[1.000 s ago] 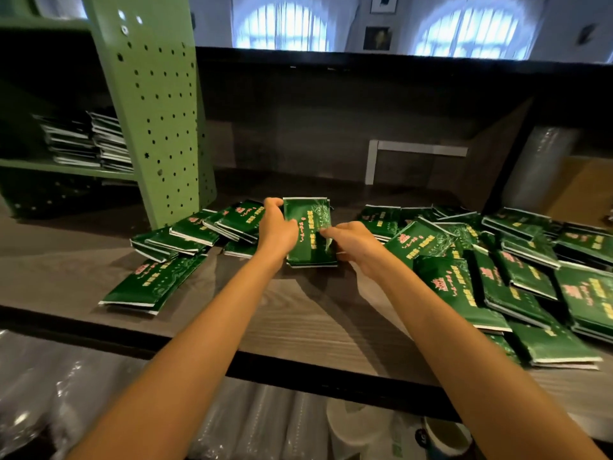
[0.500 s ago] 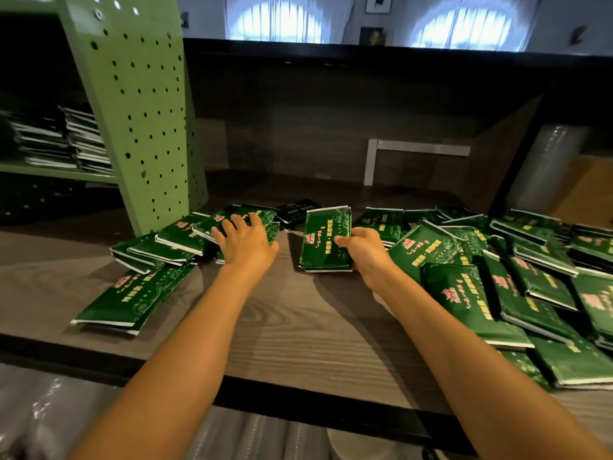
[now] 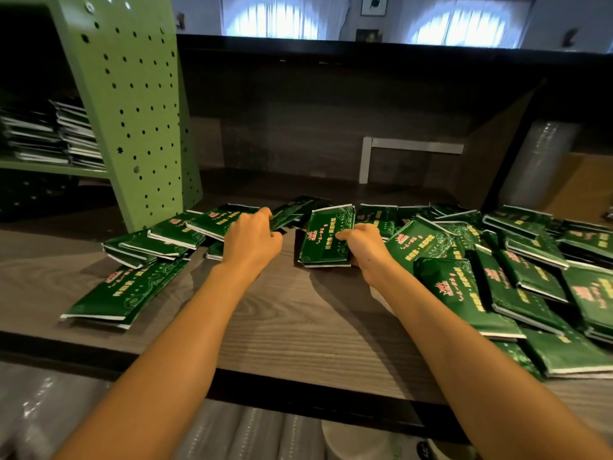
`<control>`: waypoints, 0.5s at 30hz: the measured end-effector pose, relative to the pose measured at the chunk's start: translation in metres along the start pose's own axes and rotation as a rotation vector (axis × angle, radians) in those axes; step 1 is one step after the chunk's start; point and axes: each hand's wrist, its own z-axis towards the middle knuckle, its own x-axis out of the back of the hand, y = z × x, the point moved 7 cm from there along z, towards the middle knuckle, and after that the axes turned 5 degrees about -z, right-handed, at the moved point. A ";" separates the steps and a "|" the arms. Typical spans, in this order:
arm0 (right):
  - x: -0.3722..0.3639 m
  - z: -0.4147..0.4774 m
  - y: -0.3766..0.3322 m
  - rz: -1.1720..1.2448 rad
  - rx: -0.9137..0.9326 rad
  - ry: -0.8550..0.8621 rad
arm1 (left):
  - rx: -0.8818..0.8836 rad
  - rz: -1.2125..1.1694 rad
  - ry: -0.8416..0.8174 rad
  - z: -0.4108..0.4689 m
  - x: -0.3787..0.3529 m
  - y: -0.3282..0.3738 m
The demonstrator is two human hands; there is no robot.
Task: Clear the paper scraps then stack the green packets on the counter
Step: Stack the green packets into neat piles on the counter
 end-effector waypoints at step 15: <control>-0.010 0.000 0.008 0.263 -0.098 -0.106 | -0.371 -0.417 0.097 -0.023 0.008 0.045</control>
